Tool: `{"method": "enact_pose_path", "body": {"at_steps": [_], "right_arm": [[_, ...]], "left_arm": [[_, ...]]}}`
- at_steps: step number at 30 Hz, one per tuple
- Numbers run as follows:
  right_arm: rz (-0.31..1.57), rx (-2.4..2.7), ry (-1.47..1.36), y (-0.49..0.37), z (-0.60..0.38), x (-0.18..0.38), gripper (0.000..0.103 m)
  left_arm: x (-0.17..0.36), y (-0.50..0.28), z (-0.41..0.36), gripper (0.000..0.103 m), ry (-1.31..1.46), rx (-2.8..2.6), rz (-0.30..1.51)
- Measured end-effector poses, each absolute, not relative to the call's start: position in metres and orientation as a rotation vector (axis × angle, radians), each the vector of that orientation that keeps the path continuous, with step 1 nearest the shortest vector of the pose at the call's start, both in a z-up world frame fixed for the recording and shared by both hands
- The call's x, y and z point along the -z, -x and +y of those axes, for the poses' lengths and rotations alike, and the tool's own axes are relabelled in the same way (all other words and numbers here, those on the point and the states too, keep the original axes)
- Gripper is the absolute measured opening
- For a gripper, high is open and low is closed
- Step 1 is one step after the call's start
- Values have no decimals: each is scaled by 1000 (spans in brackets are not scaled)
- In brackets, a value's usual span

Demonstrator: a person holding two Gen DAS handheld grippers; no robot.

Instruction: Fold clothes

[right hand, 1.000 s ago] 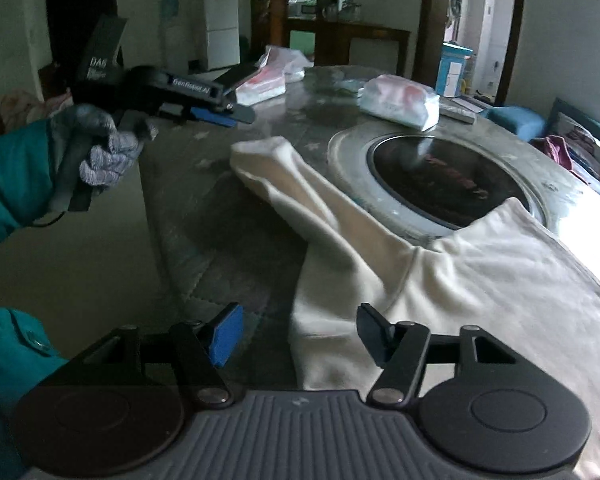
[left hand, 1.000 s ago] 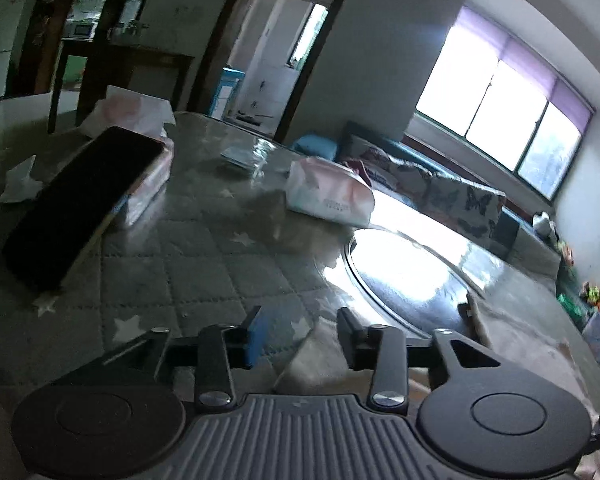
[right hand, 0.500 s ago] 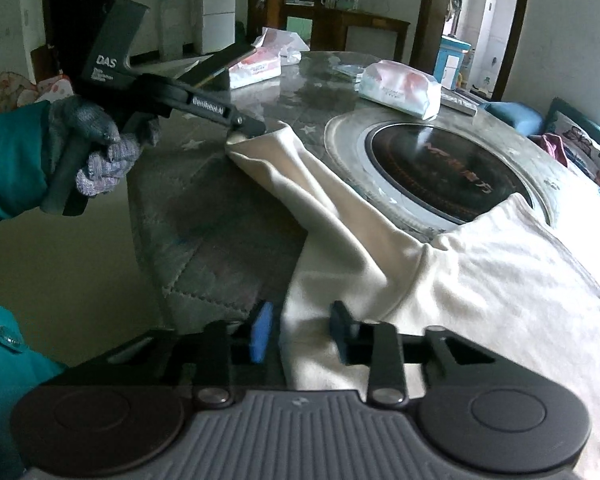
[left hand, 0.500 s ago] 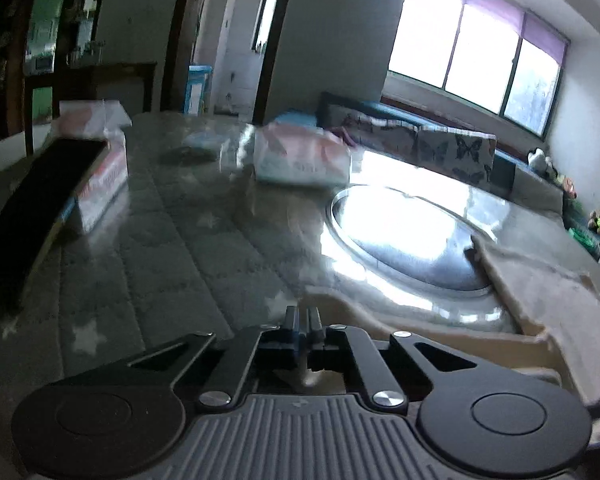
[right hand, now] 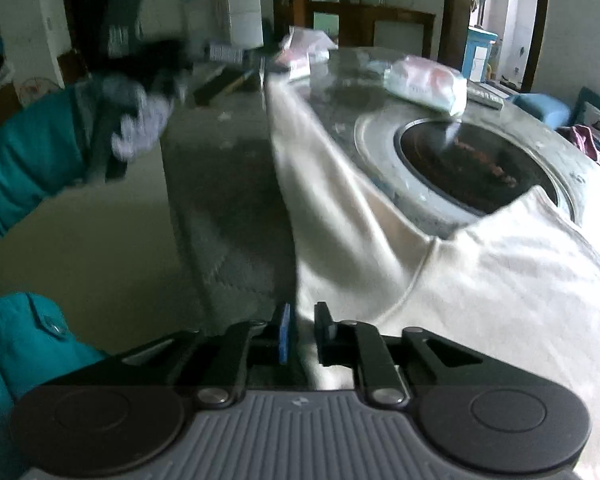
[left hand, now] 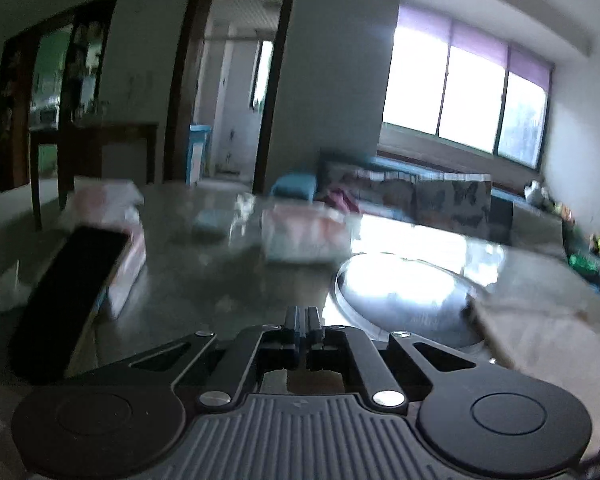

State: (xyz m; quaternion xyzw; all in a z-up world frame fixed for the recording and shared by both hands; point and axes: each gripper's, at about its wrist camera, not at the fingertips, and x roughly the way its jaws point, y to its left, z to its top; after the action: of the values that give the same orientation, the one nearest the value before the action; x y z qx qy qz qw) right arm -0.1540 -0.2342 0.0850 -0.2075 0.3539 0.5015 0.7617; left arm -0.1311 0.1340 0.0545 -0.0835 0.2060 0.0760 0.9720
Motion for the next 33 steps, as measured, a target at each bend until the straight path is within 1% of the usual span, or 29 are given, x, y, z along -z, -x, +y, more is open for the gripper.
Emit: {"method": "enact_pose_path", "body": {"at_steps": [3,6,8,9,10,11,13,14,15,16,19,20,22,24,27,30,33], "right_arm": [[741,-1082,427,148,-231,-92,15],[733,-1056,410,139,-226,-93,19],[744,-1047,399,134,-223,-89,21],[750,-1044,394,131,-221,-87,22],[754,-1048,395,130,-219,-84,23],[756,-1056,399,131,-215,-82,23],[751,-1069,421,133,-209,-77,29],[748,-1075,431,134,-206,-75,29],[746,-1075,443,135,-203,-72,29],[747,-1071,454,136,-200,-70,29],[747,-1071,445,135,-197,-68,27],[758,-1076,429,134,-197,-68,26],[780,-1110,403,136,-198,-68,19],[800,-1166,384,140,-198,-68,19],[792,-1200,410,149,-195,-66,19],[798,-1208,377,149,-198,-70,20],[778,-1187,336,142,-207,-80,20]], "left_arm": [[-44,131,139,5,170,-190,477],[-43,132,144,7,175,-213,495],[-44,130,142,22,167,-193,503],[-44,128,138,43,160,-171,511],[-45,127,135,48,150,-151,518],[-42,124,130,48,124,-141,527],[-36,117,124,47,97,-118,546],[-31,112,123,47,95,-115,570],[-26,107,122,42,93,-113,594],[-22,102,121,23,90,-110,615],[-20,98,117,15,58,-97,598],[-19,96,116,14,47,-94,591],[-24,90,114,13,21,-107,568],[-29,85,112,13,-11,-120,544],[-27,79,113,14,-25,-138,562],[-19,79,115,18,-19,-148,588],[-18,81,117,18,-14,-150,590]]}}
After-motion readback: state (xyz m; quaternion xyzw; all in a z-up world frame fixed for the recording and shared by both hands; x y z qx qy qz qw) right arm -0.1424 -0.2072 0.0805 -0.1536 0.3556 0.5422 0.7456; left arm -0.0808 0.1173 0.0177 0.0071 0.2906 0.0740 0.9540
